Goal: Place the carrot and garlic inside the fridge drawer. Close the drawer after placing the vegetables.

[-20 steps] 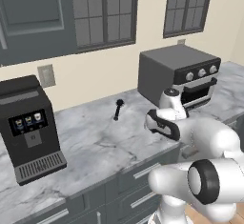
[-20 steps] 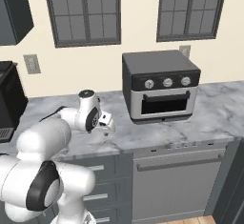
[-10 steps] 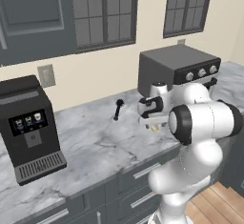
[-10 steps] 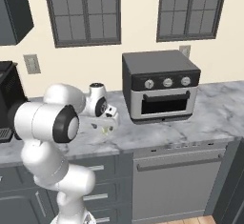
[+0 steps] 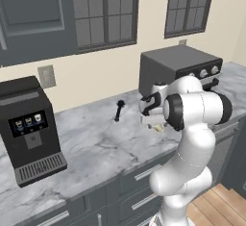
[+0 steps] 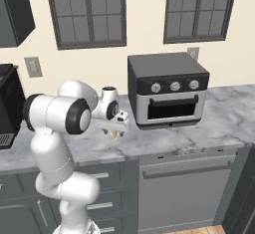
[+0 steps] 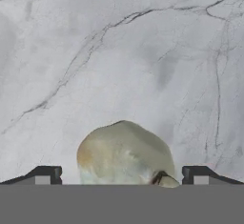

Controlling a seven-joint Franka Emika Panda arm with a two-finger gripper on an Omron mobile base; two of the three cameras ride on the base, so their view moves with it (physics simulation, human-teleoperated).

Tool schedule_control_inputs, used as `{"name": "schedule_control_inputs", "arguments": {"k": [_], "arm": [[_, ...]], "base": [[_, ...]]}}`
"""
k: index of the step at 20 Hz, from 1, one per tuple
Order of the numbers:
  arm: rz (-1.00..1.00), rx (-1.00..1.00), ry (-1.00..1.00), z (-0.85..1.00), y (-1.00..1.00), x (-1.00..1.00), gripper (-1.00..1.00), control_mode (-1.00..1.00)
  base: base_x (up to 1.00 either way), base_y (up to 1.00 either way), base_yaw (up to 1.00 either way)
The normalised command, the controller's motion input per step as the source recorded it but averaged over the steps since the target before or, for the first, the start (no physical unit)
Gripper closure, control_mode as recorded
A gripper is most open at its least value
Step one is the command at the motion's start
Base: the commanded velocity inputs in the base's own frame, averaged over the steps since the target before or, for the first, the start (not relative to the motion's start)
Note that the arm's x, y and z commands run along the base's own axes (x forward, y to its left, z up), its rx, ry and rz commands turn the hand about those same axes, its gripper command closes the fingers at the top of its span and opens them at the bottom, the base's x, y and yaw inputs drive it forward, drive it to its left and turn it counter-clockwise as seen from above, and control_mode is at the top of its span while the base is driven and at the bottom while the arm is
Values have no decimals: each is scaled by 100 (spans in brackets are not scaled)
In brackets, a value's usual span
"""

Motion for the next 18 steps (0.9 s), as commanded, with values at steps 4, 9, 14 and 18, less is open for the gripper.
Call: {"name": "schedule_control_inputs", "arguments": {"k": [4,9,14,18], "arm": [[0,0,-5,-36,-1,-23,-100,-100],[0,-1,-3,-46,0,-15,100,-100],[0,-1,-1,-25,4,-17,100,-100],[0,0,-5,44,0,-35,100,-100]], "base": [[0,0,0],[0,0,0],[0,0,0],[0,0,0]]}}
